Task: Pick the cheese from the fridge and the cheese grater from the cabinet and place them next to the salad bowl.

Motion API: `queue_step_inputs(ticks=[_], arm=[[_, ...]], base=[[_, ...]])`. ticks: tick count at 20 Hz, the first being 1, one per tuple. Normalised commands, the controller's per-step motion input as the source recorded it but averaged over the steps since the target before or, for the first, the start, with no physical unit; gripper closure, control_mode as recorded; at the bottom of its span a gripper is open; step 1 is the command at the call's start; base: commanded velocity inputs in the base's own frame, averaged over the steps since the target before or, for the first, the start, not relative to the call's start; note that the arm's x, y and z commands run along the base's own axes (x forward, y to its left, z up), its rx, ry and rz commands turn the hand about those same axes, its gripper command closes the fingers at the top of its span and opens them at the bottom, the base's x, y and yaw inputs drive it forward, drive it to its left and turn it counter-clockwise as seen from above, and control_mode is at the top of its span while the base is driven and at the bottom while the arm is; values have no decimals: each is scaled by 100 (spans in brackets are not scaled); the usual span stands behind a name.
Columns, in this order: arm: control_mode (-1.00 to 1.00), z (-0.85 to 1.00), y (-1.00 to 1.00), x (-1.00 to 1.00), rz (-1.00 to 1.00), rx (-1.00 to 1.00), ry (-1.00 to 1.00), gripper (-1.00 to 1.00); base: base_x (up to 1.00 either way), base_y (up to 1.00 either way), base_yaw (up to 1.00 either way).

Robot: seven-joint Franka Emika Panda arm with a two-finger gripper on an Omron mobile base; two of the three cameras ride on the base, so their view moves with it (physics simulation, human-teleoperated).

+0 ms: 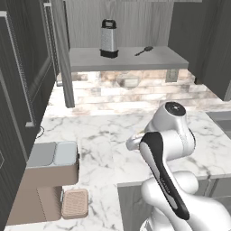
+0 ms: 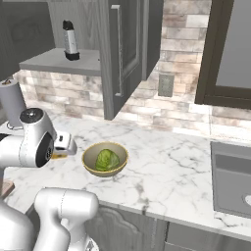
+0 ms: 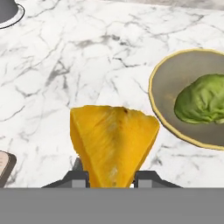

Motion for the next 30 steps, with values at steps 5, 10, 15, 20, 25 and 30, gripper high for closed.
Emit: queue_step_inputs(ticks=[5, 10, 15, 20, 25, 30], arm=[[-100, -45, 0, 0, 0, 0, -3, 100], [-100, -22, 0, -2, -6, 0, -6, 100], [-100, -18, 0, -3, -11, 0, 0, 100], [-100, -24, 0, -4, -13, 0, 0, 100], [-100, -23, 0, 0, -9, 2, 3, 100], [-100, -33, 0, 0, -2, 1, 1, 100]], base=[[0, 0, 0], [0, 0, 0], [0, 0, 0], [0, 0, 0], [0, 0, 0], [0, 0, 0]])
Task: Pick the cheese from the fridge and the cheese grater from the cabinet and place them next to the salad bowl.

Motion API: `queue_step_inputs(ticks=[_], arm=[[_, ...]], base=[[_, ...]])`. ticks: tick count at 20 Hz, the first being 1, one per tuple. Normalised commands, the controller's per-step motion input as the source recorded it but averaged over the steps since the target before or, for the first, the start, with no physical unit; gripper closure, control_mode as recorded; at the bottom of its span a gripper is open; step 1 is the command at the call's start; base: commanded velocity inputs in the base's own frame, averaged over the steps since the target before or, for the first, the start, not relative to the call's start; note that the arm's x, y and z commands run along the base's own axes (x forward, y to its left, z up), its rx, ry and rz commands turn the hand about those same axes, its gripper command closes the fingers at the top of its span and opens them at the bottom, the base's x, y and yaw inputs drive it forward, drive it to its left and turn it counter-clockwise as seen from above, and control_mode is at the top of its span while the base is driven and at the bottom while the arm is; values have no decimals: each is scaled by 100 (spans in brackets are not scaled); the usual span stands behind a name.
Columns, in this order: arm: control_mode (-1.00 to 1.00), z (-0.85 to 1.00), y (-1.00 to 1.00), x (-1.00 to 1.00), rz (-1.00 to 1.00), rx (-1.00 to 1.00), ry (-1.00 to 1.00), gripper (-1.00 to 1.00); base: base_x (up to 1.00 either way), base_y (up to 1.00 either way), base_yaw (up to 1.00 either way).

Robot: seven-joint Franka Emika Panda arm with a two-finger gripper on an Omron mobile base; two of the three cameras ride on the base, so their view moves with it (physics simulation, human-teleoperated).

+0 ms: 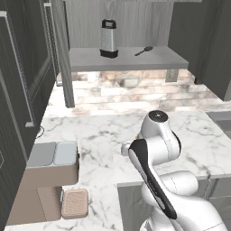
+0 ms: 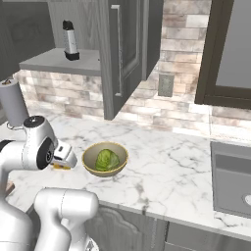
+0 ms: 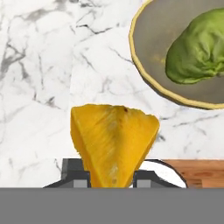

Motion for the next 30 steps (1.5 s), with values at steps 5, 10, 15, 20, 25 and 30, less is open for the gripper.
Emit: queue_step_inputs(ticks=[5, 10, 15, 20, 25, 30], arm=[[-100, -36, 0, 0, 0, 0, 0, 100], [-100, -35, 0, 0, 0, 0, -9, 100], [-100, -37, 0, 0, 0, 0, -8, 100], [-100, -26, 0, 0, 0, 0, -8, 100], [-100, -25, 0, 4, 0, 0, 0, 100], [-100, -31, 0, 17, -2, 0, 0, 100]], base=[[0, 0, 0], [0, 0, 0], [0, 0, 0], [0, 0, 0], [0, 0, 0], [0, 0, 0]])
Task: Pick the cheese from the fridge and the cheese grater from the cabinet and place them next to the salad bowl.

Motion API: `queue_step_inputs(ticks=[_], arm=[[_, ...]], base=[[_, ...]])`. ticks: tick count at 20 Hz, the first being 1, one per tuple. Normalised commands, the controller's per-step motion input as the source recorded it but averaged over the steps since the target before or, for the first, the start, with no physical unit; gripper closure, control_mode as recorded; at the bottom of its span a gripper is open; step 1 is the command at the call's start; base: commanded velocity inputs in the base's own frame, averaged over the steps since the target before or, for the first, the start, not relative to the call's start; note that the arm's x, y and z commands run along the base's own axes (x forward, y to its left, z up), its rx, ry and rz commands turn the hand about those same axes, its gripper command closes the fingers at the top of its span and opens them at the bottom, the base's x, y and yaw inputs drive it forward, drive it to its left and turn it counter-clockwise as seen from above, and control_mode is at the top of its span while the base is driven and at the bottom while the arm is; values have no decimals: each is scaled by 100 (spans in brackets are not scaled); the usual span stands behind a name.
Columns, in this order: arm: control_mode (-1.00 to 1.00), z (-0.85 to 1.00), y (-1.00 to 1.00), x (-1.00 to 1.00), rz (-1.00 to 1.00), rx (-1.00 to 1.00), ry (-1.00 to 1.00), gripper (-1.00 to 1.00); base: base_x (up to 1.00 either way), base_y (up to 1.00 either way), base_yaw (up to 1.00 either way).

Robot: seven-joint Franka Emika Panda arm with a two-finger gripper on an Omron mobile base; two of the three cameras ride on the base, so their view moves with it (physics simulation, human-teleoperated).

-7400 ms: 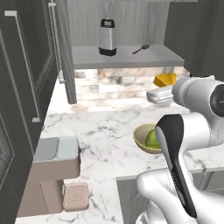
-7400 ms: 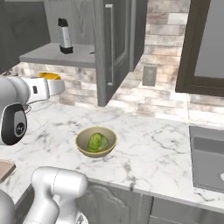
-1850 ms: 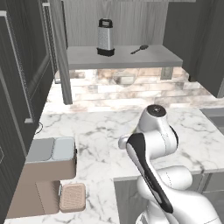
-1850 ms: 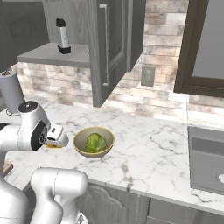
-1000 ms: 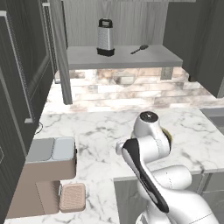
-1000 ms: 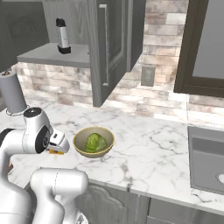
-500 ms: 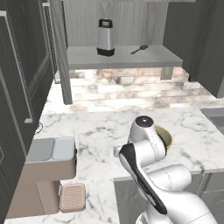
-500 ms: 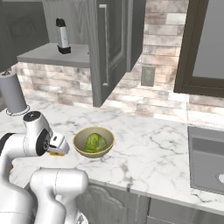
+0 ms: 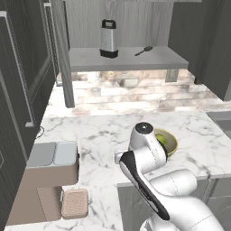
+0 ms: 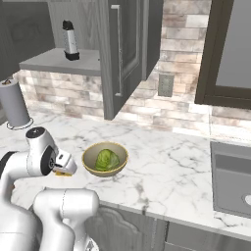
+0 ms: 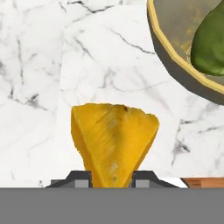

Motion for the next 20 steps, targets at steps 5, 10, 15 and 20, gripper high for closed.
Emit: queue_step_inputs(ticks=[5, 10, 15, 20], arm=[[-100, -32, -4, 24, -4, 0, 0, 100], [-100, -35, -8, 28, -6, 0, -1, 100], [-100, -35, -16, 31, -3, 0, 0, 100], [-100, -38, -19, 30, 0, 0, 0, 100]], base=[[0, 0, 0], [0, 0, 0], [0, 0, 0], [0, 0, 0]])
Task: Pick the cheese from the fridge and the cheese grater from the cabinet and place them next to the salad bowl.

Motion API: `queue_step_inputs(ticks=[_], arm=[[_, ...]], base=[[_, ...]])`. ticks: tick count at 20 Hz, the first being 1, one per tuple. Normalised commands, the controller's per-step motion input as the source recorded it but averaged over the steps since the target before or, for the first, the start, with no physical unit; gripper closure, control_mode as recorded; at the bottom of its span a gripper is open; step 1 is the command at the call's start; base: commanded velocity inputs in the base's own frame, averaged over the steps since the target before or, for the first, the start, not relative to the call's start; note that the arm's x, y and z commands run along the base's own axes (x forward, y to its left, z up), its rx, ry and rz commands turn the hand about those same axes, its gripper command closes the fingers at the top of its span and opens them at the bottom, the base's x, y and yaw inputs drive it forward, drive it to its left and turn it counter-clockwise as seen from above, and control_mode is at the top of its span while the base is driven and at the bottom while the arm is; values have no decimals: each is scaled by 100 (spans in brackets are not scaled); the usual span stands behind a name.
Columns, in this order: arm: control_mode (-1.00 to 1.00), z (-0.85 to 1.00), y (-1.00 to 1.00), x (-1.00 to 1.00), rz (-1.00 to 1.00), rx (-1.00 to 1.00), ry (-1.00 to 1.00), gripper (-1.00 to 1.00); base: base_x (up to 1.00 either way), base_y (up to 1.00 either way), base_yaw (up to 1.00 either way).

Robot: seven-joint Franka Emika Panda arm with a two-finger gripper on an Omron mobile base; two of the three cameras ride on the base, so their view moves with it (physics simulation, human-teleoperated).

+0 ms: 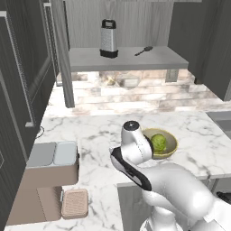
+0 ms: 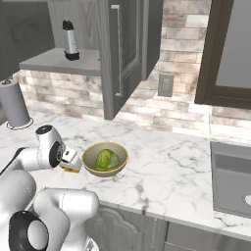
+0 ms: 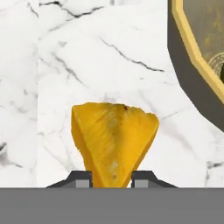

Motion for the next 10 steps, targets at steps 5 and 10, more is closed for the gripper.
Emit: queue_step_inputs(ticks=[5, 10], arm=[[-100, -36, -19, 16, 0, 0, 0, 100], [-100, -43, -14, 7, 0, 0, 0, 100]], base=[[0, 0, 0], [0, 0, 0]])
